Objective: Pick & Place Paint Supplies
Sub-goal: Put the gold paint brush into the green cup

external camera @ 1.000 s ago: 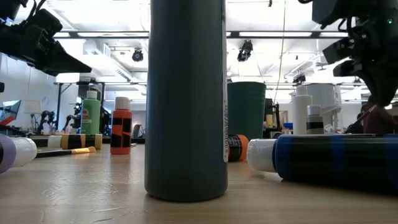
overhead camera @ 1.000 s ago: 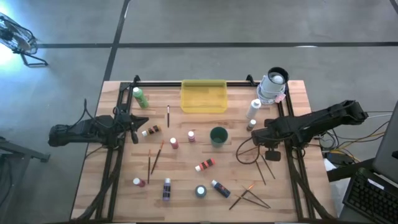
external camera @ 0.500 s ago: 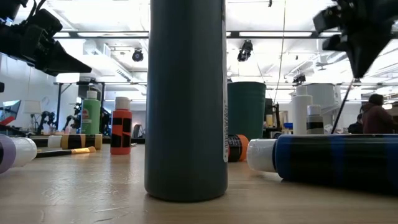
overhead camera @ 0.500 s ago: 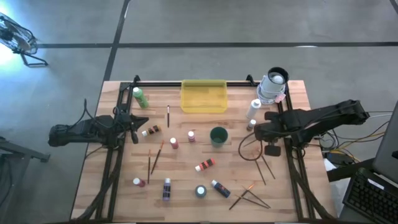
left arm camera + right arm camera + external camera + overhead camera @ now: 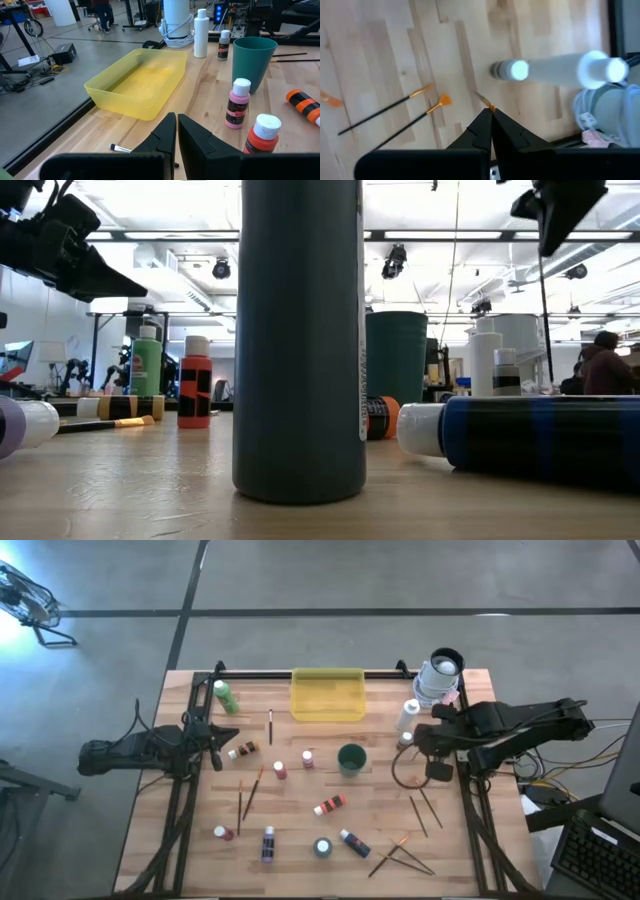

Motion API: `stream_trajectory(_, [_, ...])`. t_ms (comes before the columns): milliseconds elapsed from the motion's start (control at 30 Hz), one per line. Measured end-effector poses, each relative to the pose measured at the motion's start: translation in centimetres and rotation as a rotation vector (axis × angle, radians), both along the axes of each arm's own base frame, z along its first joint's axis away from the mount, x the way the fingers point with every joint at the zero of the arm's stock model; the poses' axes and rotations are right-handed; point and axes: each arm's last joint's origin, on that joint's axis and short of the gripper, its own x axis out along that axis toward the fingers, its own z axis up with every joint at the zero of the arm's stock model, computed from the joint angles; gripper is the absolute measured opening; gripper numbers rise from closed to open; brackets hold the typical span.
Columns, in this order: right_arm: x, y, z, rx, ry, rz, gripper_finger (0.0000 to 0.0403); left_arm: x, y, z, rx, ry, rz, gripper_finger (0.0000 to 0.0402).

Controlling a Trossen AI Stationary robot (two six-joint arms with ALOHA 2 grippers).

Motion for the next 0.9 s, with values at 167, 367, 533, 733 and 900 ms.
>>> stream_trajectory(167, [0.0, 0.0, 1.0, -0.008, -0.043, -0.007, 0.0008, 0.0, 0.0, 0.0, 0.000, 0.000, 0.000, 0.0023])
stream_trajectory(367, [0.0, -0.1, 1.0, -0.015, -0.040, -0.008, 0.0008, 0.0, 0.0, 0.0, 0.000, 0.000, 0.000, 0.0023])
stream_trajectory(533, [0.0, -0.1, 1.1, -0.014, -0.045, -0.008, 0.0008, 0.0, 0.0, 0.0, 0.000, 0.000, 0.000, 0.0023])
stream_trajectory(733, [0.0, -0.1, 1.6, -0.011, -0.066, -0.008, 0.0008, 0.0, 0.0, 0.0, 0.000, 0.000, 0.000, 0.0023])
stream_trajectory(900, [0.0, 0.0, 2.0, -0.008, -0.083, -0.009, 0.0008, 0.0, 0.0, 0.0, 0.000, 0.000, 0.000, 0.0023])
